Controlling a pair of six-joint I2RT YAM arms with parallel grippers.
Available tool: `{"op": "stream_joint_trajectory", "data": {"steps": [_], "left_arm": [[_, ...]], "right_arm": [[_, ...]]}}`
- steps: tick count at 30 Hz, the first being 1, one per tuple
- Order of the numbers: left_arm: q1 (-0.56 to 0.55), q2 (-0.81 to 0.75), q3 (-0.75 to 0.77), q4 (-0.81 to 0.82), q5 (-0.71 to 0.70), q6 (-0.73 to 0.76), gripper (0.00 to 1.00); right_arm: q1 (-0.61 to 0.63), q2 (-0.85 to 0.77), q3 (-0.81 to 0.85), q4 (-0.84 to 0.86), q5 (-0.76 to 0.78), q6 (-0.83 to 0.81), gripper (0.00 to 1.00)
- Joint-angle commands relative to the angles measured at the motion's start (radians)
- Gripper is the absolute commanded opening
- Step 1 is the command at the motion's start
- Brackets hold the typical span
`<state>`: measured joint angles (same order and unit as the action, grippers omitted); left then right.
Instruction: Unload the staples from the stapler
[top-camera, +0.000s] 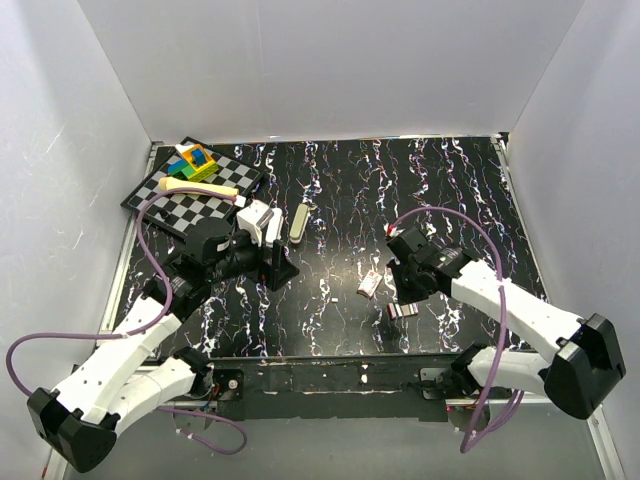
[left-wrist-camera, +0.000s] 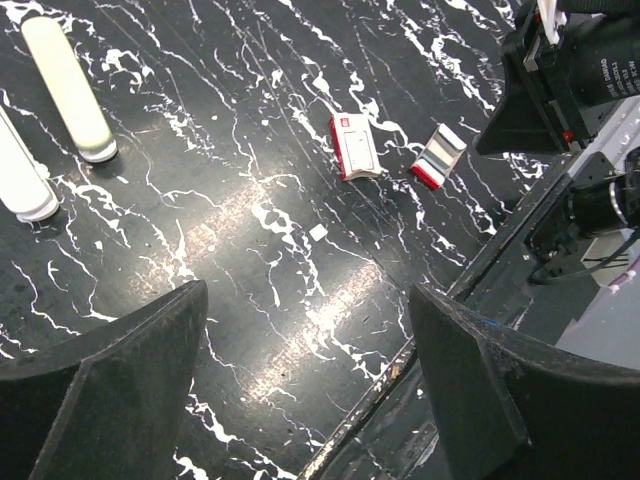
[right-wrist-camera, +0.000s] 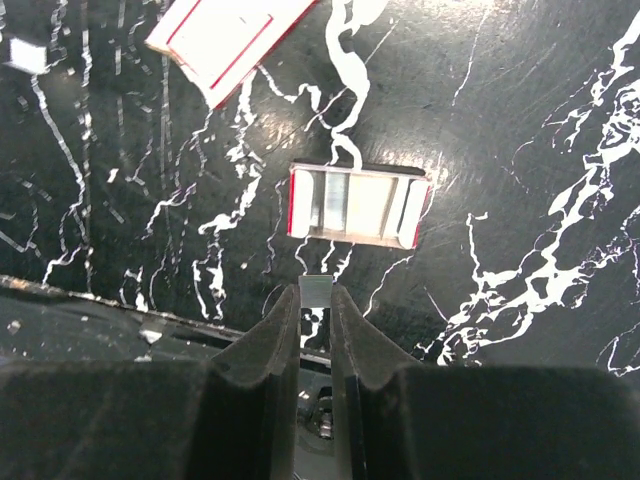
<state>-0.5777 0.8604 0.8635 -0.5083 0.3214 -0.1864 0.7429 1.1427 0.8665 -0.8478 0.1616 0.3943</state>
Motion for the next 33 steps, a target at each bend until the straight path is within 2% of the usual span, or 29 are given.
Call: {"op": "stream_joint_trajectory", "data": {"steps": [1,8,16,33], "left_arm": [[0.006,-0.015,-0.034,0.022,-0.035,0.016,0.81],[0.006,-0.026,-0.041,0.020,-0.054,0.015,0.81],[0.006,-0.024,-0.044,0.014,-0.073,0.016,0.82],[0.006,-0.015,-0.047,0.013,-0.079,0.016,0.82]], "right_arm": [[-0.053,0.037,-0.040,0.098,0.012,0.035,0.14],[-0.114,0.087,-0.092,0.171,0.007,0.046,0.15],[-0.128,0.160,-0.100,0.219,0.003,0.049,0.16],[-0.139,0.172,-0.123,0.208,0.023,0.072,0.17]]}}
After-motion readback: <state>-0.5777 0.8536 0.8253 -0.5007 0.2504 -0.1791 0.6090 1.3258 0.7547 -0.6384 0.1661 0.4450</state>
